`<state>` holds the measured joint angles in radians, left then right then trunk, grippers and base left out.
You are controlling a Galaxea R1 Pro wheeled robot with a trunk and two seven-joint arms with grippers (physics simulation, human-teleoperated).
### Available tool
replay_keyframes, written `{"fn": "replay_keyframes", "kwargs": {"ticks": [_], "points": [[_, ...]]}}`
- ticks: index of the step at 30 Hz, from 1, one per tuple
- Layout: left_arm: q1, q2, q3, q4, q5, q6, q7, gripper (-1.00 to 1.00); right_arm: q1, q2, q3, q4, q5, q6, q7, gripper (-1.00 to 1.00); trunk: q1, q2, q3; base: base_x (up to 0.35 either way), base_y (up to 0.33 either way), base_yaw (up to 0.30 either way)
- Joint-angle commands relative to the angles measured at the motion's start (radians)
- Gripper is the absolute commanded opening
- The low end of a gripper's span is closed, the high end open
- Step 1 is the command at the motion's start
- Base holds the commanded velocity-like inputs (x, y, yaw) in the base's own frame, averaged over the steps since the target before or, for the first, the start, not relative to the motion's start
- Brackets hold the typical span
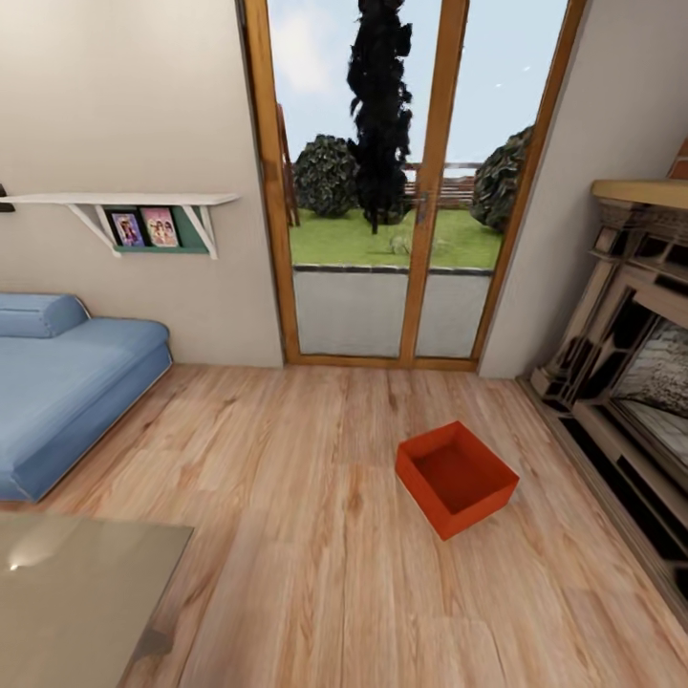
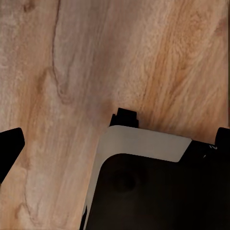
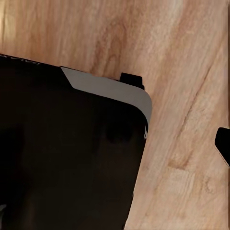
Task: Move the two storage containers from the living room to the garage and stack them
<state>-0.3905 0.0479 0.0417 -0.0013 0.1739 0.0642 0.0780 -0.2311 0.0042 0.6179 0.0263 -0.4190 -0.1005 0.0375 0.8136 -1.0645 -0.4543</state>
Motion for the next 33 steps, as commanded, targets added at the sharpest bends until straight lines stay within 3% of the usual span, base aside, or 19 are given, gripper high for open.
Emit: {"fn": "replay_keyframes", "kwargs": {"ticks": [1,33], "points": [[-0.001,0.0,0.004,0.0,0.005,0.003,0.002,1.0,-0.001,0.0,0.008,0.003,-0.011,-0.005,0.004,1.0,0.001,-0.001,-0.001,0.322,0.0,0.0],[-0.001,0.0,0.003,0.0,0.005,0.003,0.002,1.0,-0.001,-0.001,0.008,0.003,-0.011,-0.005,0.004,1.0,0.001,-0.001,-0.001,0.322,0.0,0.0]]}}
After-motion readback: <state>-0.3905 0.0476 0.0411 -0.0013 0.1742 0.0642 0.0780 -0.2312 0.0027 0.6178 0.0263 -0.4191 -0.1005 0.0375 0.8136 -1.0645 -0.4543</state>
